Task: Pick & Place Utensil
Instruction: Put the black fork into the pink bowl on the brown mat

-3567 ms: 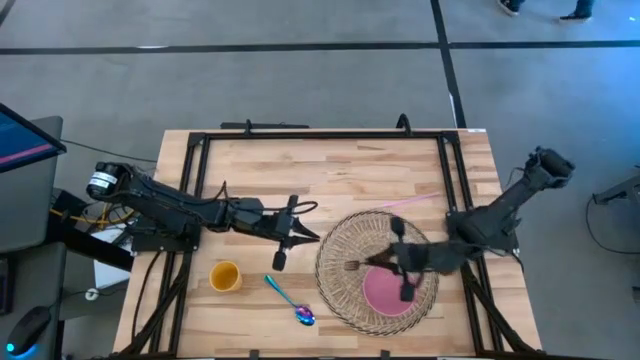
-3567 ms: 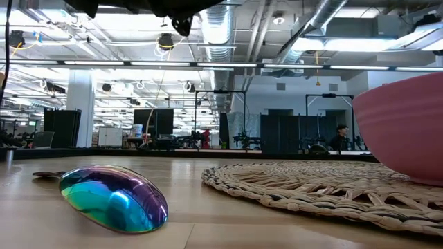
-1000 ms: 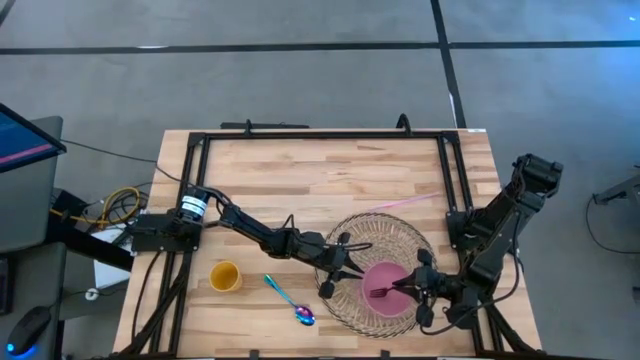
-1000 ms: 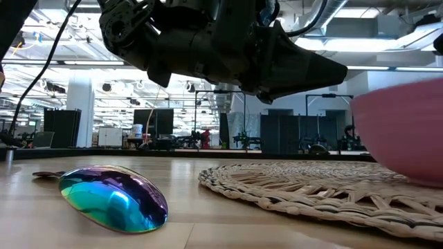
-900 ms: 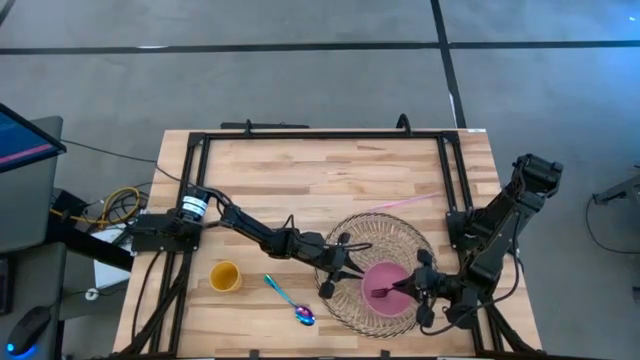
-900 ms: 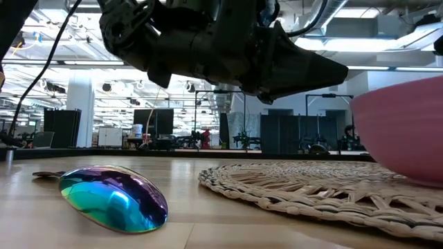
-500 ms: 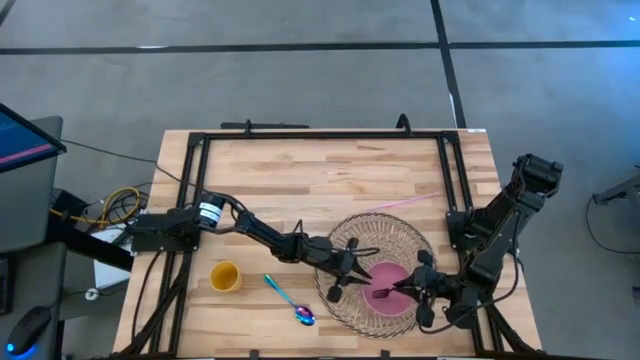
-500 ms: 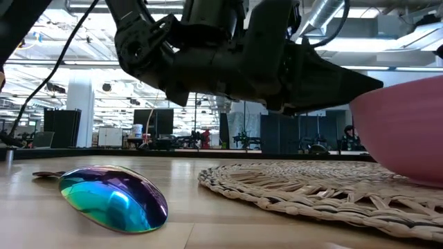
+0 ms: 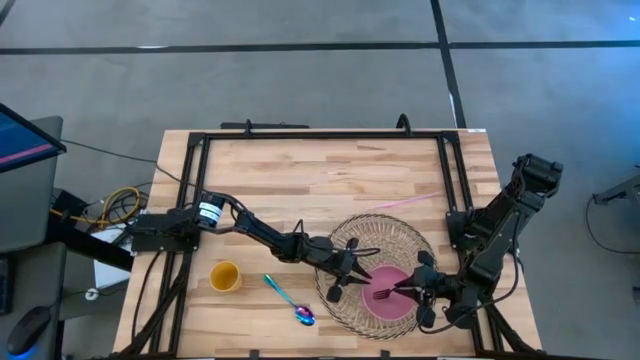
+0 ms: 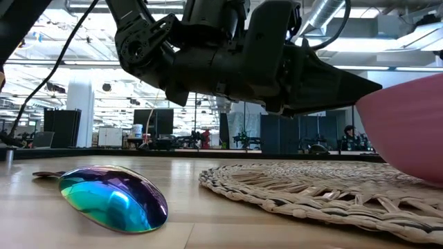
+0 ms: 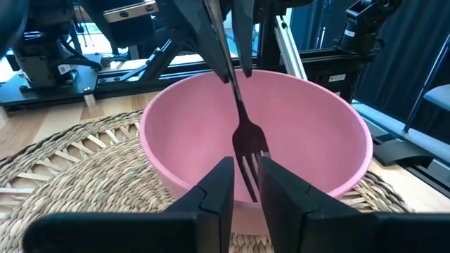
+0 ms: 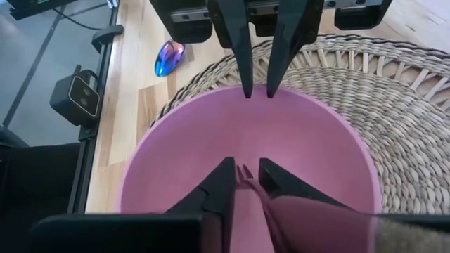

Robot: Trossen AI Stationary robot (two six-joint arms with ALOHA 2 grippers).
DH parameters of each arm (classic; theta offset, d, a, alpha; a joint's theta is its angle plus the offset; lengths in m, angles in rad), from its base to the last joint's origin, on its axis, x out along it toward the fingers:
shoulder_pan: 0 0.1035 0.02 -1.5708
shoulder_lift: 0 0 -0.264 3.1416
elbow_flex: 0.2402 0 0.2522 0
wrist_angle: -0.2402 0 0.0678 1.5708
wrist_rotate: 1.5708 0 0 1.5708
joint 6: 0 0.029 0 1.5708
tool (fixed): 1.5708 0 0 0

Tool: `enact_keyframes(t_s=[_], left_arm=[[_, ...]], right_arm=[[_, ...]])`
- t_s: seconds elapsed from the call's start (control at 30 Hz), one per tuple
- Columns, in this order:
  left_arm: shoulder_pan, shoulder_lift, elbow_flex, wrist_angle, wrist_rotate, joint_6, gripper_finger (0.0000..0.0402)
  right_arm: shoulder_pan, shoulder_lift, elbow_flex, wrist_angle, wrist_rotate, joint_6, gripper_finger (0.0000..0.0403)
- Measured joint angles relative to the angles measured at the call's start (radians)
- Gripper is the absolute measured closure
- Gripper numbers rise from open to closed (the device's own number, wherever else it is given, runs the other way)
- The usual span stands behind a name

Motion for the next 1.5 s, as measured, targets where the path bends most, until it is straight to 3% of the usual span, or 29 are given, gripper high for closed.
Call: enact_keyframes(t_s=[0.53, 0.83, 1.17, 1.5], left_arm=[[0.002, -0.002, 0.000, 0.002, 0.000, 0.000, 0.0335], [0.002, -0.002, 0.000, 0.012, 0.000, 0.000, 0.0335], [0.004, -0.002, 0.000, 0.016, 0.000, 0.000, 0.0335], [0.025, -0.002, -0.001, 0.019, -0.001, 0.000, 0.0335]], right_arm=[[0.001, 0.000, 0.000, 0.000, -0.018, -0.008, 0.0296], [0.001, 0.000, 0.000, -0.002, -0.019, -0.019, 0.0249], [0.002, 0.000, 0.000, -0.087, -0.070, -0.019, 0.0203], [-0.001, -0.069, 0.088, -0.240, -0.141, -0.018, 0.0199]])
